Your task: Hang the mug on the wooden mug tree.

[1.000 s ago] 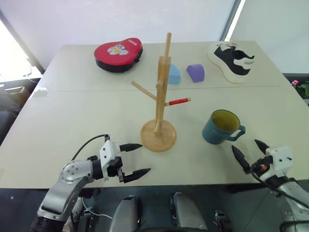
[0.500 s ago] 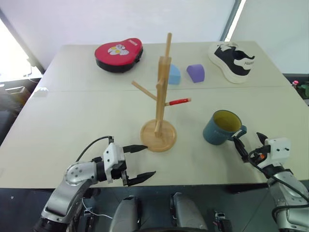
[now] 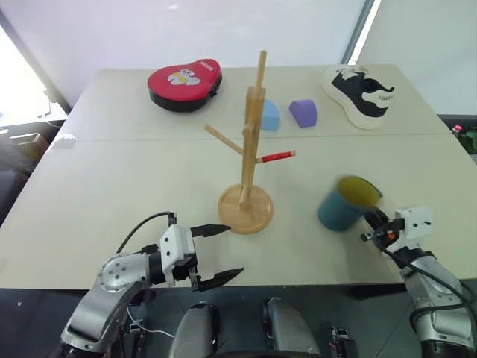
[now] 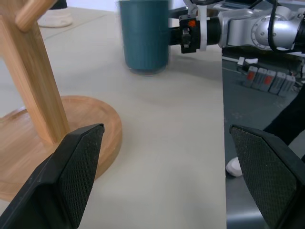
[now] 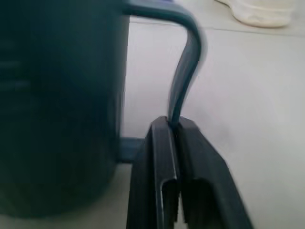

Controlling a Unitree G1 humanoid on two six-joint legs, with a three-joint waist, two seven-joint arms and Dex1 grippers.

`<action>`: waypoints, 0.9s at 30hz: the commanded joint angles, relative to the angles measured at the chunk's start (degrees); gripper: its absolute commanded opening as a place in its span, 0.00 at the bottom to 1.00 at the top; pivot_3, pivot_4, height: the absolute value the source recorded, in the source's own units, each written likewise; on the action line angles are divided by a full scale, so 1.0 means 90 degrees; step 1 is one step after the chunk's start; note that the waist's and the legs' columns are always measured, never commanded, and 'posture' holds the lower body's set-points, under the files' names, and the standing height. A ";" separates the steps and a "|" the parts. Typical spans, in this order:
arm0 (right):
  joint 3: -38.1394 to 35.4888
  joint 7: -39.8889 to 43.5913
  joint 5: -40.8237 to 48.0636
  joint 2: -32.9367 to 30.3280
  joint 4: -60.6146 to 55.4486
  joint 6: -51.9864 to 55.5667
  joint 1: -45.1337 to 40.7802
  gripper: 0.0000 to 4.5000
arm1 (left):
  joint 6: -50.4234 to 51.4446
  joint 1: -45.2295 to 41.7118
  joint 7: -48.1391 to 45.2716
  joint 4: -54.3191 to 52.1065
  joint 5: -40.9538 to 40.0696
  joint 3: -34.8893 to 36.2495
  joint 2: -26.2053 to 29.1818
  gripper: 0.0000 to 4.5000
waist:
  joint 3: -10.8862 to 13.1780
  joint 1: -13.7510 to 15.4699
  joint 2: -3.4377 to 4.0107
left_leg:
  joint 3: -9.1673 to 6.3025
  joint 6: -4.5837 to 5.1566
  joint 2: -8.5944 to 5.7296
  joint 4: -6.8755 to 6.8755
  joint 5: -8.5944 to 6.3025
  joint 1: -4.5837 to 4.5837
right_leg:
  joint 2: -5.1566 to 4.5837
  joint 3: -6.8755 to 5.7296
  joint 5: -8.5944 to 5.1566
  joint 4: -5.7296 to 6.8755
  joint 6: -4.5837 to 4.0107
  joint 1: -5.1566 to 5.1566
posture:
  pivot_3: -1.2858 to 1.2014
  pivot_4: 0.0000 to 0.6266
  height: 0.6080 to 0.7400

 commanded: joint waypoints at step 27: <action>0.1134 0.1840 -0.0951 -0.2694 -0.2949 0.0627 -0.2156 0.02 | -0.0408 -0.0742 -0.0100 0.1291 -0.0605 0.1441 0.0056 1.00 | 0.0011 0.0001 -0.0027 | -0.0003 0.0001 0.0015 0.0065 -0.0002 -0.0012 | 0.0001 -0.0015 0.0001 0.0021 0.0003 0.0008 | 0.52 0.24 0.96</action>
